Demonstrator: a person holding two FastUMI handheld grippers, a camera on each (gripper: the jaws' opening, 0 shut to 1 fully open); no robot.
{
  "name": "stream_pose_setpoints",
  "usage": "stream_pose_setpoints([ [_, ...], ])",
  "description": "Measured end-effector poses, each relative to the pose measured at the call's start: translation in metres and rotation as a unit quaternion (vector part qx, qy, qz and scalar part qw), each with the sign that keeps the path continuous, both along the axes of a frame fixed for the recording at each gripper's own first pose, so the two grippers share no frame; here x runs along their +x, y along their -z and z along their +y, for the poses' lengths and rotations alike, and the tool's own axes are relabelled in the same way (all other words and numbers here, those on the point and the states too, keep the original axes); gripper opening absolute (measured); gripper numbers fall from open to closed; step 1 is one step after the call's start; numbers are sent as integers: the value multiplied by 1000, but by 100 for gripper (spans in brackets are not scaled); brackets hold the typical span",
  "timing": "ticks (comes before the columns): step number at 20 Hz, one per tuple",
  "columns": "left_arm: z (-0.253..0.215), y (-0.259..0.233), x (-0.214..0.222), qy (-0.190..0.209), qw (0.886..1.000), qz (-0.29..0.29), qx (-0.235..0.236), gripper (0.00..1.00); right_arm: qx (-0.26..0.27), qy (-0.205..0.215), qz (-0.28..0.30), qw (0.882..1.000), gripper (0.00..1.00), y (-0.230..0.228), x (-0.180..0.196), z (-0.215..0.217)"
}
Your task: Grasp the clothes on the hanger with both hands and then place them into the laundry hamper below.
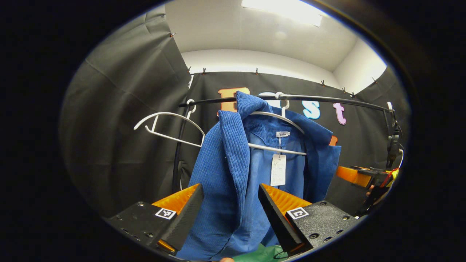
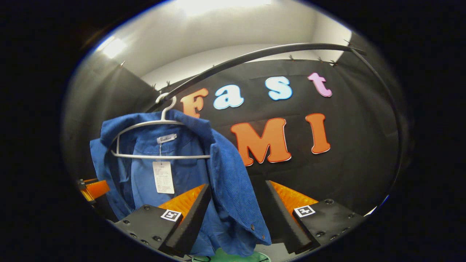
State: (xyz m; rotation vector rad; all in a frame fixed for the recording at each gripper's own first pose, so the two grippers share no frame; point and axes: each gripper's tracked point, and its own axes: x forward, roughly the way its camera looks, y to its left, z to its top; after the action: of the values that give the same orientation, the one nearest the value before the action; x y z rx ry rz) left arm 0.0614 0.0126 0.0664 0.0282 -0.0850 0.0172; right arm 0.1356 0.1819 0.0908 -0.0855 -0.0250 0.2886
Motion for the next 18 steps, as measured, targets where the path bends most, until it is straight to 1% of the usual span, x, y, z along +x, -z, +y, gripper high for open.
stream_pose_setpoints([
  [2, 2, -4, 6, -2, 1000, 2, 6, 96, -10, -9, 13, 1000, 97, 3, 11, 19],
  [5, 7, -5, 19, -11, 1000, 14, 18, 96, 9, -15, 39, 999, 97, 7, 31, 32],
  [6, 9, -5, 21, -15, 1000, 17, 21, 96, 10, -11, 40, 999, 88, 6, 38, 31],
  [8, 12, -9, 28, -20, 999, 15, 25, 95, 8, -3, 40, 999, 88, 7, 50, 26],
  [9, 13, -12, 31, -21, 999, 12, 27, 95, 10, -2, 39, 999, 86, 6, 56, 24],
  [10, 14, -14, 34, -22, 999, 10, 29, 94, 14, -3, 41, 999, 78, 5, 61, 24],
  [11, 15, -16, 37, -24, 999, 8, 29, 87, 20, -7, 44, 999, 70, 6, 65, 25],
  [12, 15, -18, 40, -24, 999, 8, 30, 85, 24, -11, 48, 999, 77, 6, 68, 24],
  [13, 15, -20, 43, -23, 999, 3, 30, 76, 29, -15, 53, 998, 54, 7, 70, 24],
  [14, 14, -24, 45, -20, 999, -4, 31, 72, 35, -21, 60, 997, 58, 9, 71, 25],
  [16, 12, -25, 46, -10, 999, -5, 33, 56, 46, -42, 73, 995, 57, 10, 73, 32],
  [18, 9, -21, 48, 0, 999, 12, 44, 24, 67, -43, 88, 993, 27, 11, 78, 28],
])
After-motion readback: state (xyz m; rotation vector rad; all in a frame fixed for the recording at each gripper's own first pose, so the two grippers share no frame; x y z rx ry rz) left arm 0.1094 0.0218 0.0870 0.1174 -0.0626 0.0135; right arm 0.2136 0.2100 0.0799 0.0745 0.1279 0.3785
